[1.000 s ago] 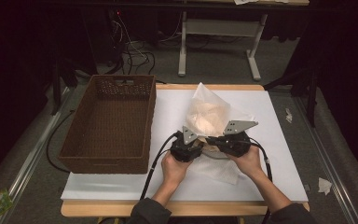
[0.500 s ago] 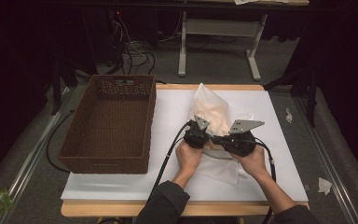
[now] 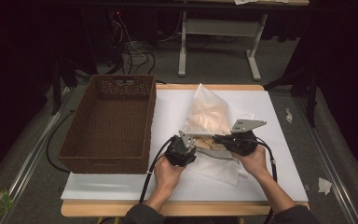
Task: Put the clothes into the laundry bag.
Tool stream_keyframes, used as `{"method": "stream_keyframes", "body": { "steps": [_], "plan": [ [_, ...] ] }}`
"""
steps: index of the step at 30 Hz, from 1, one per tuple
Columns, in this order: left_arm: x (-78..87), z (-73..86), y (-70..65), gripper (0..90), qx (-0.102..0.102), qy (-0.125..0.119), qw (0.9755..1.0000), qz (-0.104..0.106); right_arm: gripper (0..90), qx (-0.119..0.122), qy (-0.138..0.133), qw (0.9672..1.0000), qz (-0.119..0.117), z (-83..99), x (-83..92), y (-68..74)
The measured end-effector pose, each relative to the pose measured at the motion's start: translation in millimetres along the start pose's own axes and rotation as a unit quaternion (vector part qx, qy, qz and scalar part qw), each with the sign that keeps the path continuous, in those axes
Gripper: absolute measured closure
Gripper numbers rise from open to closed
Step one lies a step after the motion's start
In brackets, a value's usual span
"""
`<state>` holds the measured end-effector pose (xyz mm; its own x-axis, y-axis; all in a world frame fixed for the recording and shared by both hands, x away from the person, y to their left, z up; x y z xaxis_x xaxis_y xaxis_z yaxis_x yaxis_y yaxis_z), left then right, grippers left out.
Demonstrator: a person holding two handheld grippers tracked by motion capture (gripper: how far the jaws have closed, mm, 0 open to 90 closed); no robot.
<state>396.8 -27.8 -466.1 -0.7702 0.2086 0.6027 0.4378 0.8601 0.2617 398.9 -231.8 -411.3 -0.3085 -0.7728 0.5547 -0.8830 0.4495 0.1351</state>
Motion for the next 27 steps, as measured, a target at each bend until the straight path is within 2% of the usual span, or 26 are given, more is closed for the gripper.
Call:
{"method": "stream_keyframes", "body": {
  "steps": [4, 11, 15, 18, 22, 24, 26, 27],
  "plan": [
    [2.1, 6.7, 8.1, 48.3, 0.003, 0.02, 0.9994, -0.027, 89.8, 0.003, 0.004, 1.0, 0.001, 1.4, 0.7, 1.2],
    [-15.5, 9.3, 12.8, 44.6, 0.021, 0.039, 0.9981, -0.043, 89.7, 0.01, 0.016, 0.9998, 0.002, 7.0, -1.9, 5.3],
    [-16.5, 6.7, 13.8, 42.8, 0.027, 0.031, 0.998, -0.049, 89.5, 0.009, 0.027, 0.9996, 0.002, 13.3, -2.5, 5.4],
    [-17.1, 0.0, 14.8, 42.2, 0.032, 0.017, 0.9983, -0.045, 89.6, 0.004, 0.029, 0.9996, 0.001, 18.8, -3.4, 4.9],
    [-23.2, -12.1, 14.9, 42.3, 0.034, 0.015, 0.9985, -0.039, 89.5, 0.005, 0.031, 0.9995, 0.0, 23.2, -5.3, 4.1],
    [-27.4, -16.5, 13.5, 46.4, 0.03, 0.019, 0.9988, -0.033, 89.4, 0.001, 0.03, 0.9995, 0.001, 24.7, -5.6, 4.8],
    [-30.4, -19.0, 12.4, 55.2, 0.026, 0.03, 0.9989, -0.023, 89.4, 0.0, 0.032, 0.9995, 0.001, 26.6, -5.8, 5.0],
    [-30.7, -19.2, 12.2, 62.3, 0.027, 0.028, 0.9991, -0.017, 89.4, -0.002, 0.033, 0.9994, 0.002, 27.8, -5.6, 5.0]
  ]
}}
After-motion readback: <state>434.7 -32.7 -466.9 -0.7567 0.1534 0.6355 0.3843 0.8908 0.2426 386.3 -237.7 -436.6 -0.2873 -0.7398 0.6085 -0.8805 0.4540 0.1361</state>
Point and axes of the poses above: each handheld gripper's, and its own axes: x roughly backward along the jaws, z roughly out of its underside, y roughly to its left, the point moved 3 cm from there along -x, roughly forward along the jaws, and after that the axes turned 14 degrees about -z, right-handed, at the moved point
